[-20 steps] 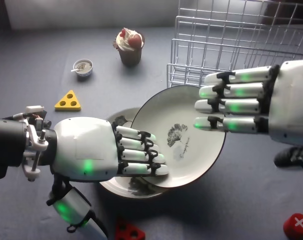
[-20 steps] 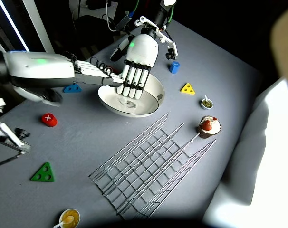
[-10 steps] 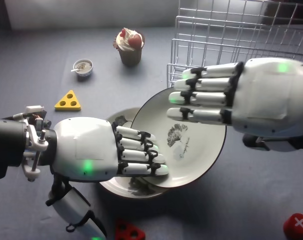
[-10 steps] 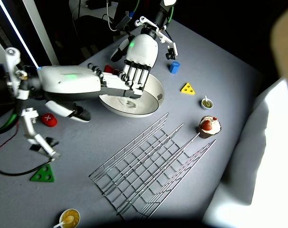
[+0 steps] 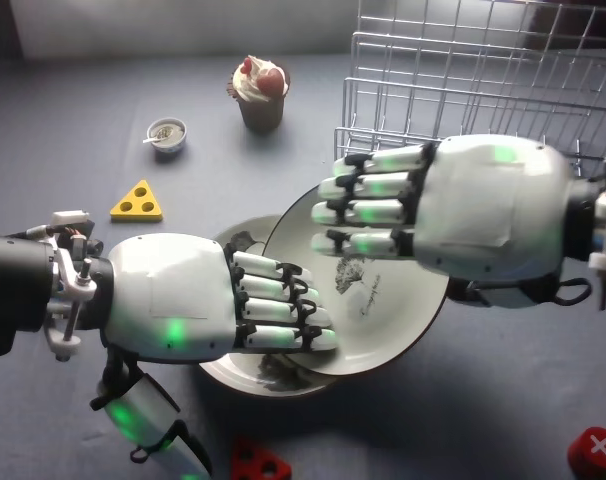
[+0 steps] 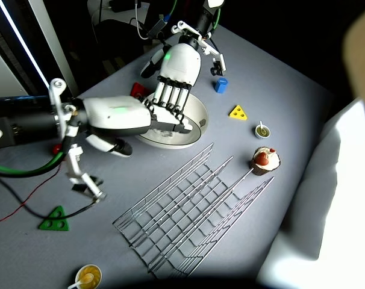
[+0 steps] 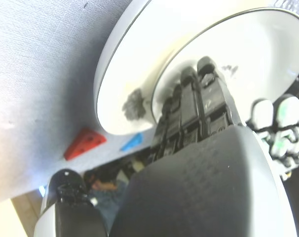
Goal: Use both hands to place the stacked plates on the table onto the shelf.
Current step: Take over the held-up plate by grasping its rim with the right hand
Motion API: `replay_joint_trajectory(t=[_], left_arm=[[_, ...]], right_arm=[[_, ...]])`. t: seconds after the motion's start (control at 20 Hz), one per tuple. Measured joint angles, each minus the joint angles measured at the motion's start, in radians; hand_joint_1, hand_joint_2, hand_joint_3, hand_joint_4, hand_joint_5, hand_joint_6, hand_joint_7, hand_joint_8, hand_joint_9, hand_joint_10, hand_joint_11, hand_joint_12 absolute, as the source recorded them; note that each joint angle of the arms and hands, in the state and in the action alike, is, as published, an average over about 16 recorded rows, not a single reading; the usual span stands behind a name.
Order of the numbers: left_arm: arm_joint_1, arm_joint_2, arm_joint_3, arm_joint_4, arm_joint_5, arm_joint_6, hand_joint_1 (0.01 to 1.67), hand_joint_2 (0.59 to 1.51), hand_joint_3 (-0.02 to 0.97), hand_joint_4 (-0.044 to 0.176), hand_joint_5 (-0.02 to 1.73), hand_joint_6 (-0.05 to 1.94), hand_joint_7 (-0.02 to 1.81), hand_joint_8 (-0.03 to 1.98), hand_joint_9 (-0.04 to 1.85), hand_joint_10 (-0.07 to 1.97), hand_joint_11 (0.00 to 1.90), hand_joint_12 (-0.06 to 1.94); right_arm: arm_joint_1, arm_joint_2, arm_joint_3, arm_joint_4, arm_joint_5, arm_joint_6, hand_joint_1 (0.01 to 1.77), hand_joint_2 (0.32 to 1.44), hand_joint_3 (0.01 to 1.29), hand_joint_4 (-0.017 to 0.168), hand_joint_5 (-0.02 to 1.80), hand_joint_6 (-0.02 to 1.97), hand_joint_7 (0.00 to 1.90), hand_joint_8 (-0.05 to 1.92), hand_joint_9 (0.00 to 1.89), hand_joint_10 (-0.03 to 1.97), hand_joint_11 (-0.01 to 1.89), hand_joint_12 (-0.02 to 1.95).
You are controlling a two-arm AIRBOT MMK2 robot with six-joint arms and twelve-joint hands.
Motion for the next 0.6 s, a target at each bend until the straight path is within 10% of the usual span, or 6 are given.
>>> replay_joint_trajectory(t=[0.6], left_arm=[[-0.001, -0.002, 0.005, -0.002, -0.002, 0.0, 0.12, 0.907, 0.001, -0.009, 0.02, -0.03, 0.06, -0.01, 0.09, 0.0, 0.1, 0.01]], right_arm=[[-0.001, -0.045, 0.014, -0.003, -0.007, -0.031, 1.28, 0.93, 0.02, -0.002, 0.67, 0.21, 0.75, 0.01, 0.74, 0.24, 0.73, 0.26]])
